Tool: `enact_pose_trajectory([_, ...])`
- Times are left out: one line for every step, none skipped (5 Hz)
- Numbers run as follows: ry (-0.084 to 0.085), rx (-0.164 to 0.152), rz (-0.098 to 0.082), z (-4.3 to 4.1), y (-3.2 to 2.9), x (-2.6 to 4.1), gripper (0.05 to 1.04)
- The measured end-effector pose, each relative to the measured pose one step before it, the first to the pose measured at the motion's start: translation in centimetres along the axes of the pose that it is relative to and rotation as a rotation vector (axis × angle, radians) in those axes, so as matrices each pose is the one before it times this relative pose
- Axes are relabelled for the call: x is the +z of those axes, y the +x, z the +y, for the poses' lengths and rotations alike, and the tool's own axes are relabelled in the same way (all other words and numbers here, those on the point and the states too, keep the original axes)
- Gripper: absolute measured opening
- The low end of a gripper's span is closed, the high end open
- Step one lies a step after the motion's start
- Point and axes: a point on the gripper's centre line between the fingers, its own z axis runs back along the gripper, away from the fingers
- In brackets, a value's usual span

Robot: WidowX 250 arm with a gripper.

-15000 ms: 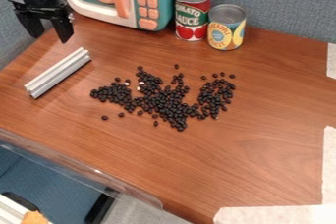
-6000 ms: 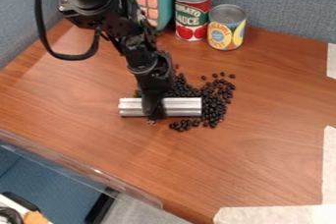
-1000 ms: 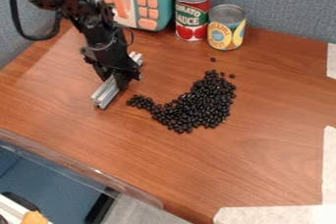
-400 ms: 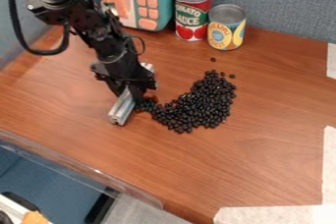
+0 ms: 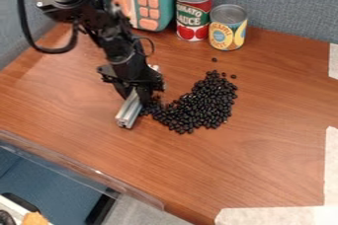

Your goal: Sweep into pile

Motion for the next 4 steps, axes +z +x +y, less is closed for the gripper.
enact_pose_trajectory([-0.0002,-0.0184,0.0088,-0.837,-0.045,-0.017,0.373])
enact_pose_trajectory([-0.0015,-0.0209,0.0099,-0.646,-0.059,-0.012,0.373])
enact_pose_trajectory([0.0038,0.0062,0.0059,0.405,0.035,0.083,0.373])
enact_pose_trajectory([0.0275,0.0396,-0.0338,2.450,0.668,1.075,0.373])
